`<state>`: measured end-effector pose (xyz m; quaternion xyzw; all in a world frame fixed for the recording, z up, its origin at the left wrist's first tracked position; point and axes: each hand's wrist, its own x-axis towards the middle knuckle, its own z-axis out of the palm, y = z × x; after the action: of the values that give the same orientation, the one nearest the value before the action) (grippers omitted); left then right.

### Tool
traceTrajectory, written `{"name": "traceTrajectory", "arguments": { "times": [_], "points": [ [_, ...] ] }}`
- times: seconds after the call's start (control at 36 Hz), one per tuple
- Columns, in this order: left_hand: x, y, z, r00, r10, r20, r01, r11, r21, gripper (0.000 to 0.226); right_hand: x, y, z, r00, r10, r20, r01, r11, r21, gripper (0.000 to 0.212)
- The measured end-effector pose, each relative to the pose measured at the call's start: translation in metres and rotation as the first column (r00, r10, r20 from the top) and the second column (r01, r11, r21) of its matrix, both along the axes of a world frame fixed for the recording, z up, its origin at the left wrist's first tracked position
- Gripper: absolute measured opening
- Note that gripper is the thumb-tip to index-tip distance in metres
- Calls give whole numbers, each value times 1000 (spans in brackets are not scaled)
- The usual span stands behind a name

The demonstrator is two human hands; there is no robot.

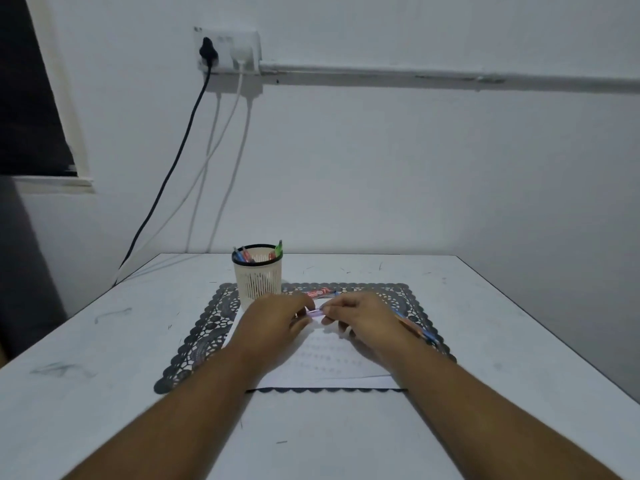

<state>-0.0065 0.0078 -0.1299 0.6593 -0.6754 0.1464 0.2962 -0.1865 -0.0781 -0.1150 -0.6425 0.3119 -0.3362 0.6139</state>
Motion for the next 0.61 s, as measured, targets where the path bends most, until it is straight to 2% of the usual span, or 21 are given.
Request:
{"name": "traceTrajectory", "arguments": {
  "times": [0.19, 0.39, 0.53, 0.61],
  "points": [
    [8, -1, -5, 997, 60, -48, -60, 998, -12, 11, -4, -1, 2, 996, -61, 65, 60, 998, 21, 12],
    [8, -3, -4, 995, 75, -63, -76, 997, -16, 10, -8, -3, 6, 989, -143, -27, 141, 988, -57, 23],
    [7, -2, -6, 997, 69, -39, -69, 998, -6, 10, -5, 0, 1, 994, -105, -44, 101, 991, -86, 10],
    [6, -3, -6, 998, 62, -24, -62, 998, -1, 11, -4, 1, 1, 990, -122, -75, 109, 982, -156, 7]
  ]
}}
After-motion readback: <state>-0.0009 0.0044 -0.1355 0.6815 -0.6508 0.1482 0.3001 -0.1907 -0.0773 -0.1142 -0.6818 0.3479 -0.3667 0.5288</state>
